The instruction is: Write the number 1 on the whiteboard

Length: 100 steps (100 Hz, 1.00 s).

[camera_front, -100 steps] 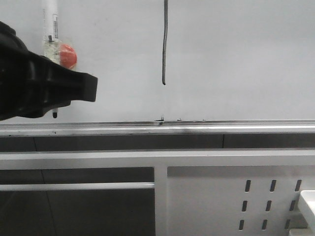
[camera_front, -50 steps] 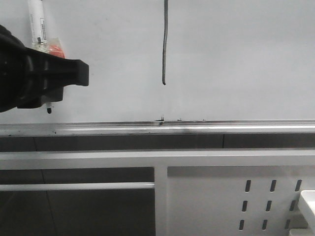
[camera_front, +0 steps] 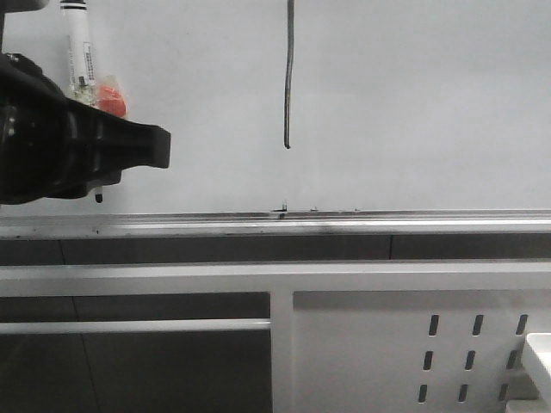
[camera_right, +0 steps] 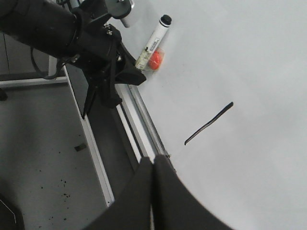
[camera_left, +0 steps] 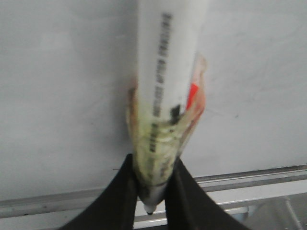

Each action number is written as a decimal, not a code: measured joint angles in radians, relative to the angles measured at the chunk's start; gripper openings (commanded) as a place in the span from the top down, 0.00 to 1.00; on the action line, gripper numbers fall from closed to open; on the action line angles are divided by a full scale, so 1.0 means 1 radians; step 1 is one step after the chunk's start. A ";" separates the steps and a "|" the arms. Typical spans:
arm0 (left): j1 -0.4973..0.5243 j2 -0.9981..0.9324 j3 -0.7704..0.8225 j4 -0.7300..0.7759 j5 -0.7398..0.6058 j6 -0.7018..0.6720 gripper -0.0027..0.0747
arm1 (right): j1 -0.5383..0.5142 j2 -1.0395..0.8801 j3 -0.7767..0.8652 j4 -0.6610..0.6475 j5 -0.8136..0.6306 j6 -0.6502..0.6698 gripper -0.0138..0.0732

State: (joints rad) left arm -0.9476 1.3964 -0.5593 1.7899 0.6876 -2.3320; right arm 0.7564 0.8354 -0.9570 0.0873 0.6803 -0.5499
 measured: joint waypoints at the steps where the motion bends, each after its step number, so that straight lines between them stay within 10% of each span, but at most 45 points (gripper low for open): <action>1: 0.000 0.002 -0.002 0.000 0.000 0.000 0.99 | 0.000 0.000 0.000 0.000 0.000 0.000 0.92; 100: 0.000 0.004 -0.010 0.000 0.012 -0.002 0.99 | 0.000 0.000 0.002 0.002 0.008 0.000 0.92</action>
State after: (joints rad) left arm -0.9476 1.4008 -0.5692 1.7899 0.6998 -2.3339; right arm 0.7564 0.8354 -0.9552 0.0891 0.6886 -0.5499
